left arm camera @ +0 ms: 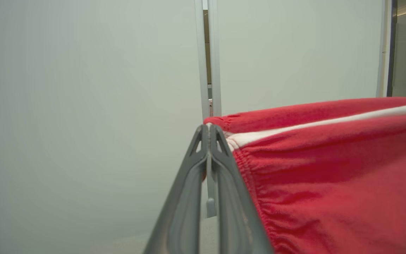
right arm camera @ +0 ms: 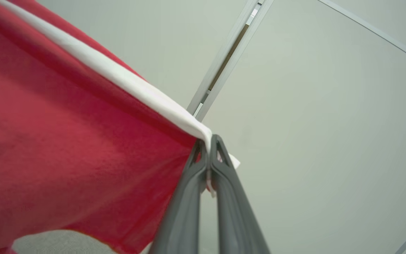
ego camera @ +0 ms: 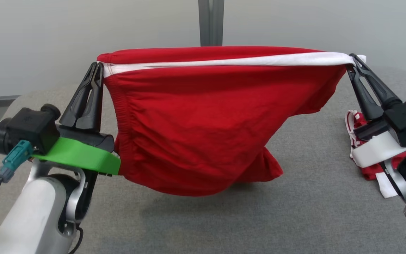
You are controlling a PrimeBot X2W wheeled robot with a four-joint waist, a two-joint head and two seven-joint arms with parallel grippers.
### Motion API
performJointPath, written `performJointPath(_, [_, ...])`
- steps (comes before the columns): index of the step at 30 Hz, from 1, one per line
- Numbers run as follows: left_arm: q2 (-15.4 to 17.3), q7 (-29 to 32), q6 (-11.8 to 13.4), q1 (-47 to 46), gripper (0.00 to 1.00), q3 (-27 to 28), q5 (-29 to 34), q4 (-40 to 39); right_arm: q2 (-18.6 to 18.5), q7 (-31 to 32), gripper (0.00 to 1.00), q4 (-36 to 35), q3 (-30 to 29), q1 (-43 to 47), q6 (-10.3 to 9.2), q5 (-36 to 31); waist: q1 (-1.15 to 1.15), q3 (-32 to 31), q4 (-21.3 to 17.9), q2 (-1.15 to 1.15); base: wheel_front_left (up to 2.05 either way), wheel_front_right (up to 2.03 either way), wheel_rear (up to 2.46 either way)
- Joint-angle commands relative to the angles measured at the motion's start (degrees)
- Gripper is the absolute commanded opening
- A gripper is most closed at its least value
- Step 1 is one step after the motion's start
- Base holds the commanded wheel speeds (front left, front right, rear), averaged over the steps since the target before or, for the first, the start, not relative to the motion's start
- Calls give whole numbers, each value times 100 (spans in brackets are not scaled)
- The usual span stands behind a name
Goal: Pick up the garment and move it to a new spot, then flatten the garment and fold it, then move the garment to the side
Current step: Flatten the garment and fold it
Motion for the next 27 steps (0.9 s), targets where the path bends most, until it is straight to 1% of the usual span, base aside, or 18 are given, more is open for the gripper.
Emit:
performJointPath(1, [109,125,26,-174,0,29,16,29,-120,132,0,-8,6,-54,-13,70,0,215,0,0,0,0,0])
performJointPath(4, [60,385,-99,-498,0,-6,-136,215,-285,268,0,118,131,-385,-13,224,0,556,20,0,0,0,0])
performJointPath(6, [34,510,-245,-861,0,-6,-241,474,-407,294,0,321,323,-753,-13,382,0,852,14,0,0,0,0])
performJointPath(10, [-63,642,-573,-1778,0,-76,-271,1330,-696,256,0,1091,923,-1832,-13,663,0,1461,-22,0,0,0,0])
performJointPath(13, [-159,548,-779,-2565,0,-73,-226,2260,-746,61,0,2001,1446,-2866,-13,842,0,1860,-85,0,0,0,0])
performJointPath(16, [-315,287,-889,-3297,0,-17,-169,3210,-582,-252,0,2994,1838,-3803,-14,903,0,2156,-158,0,0,0,0])
performJointPath(18, [-403,40,-935,-3820,0,27,-118,3810,-465,-476,0,3696,1987,-4442,-18,795,0,2306,-203,0,0,0,0])
performJointPath(20, [-558,-296,-940,-4385,0,149,-149,4363,-297,-777,0,4381,1947,-5094,-19,638,0,2441,-223,0,0,0,0])
performJointPath(22, [-657,-643,-934,-4832,0,227,-131,4788,-169,-1099,0,4904,1779,-5573,-20,420,0,2518,-211,0,0,0,0])
performJointPath(25, [-796,-1038,-1052,-5296,0,296,-151,5288,20,-1366,0,5445,1423,-5996,-20,50,0,2585,-191,0,0,0,0])
performJointPath(27, [-895,-1211,-1114,-5505,0,317,-109,5522,69,-1452,0,5661,1029,-6163,-23,-193,0,2598,-141,0,0,0,0])
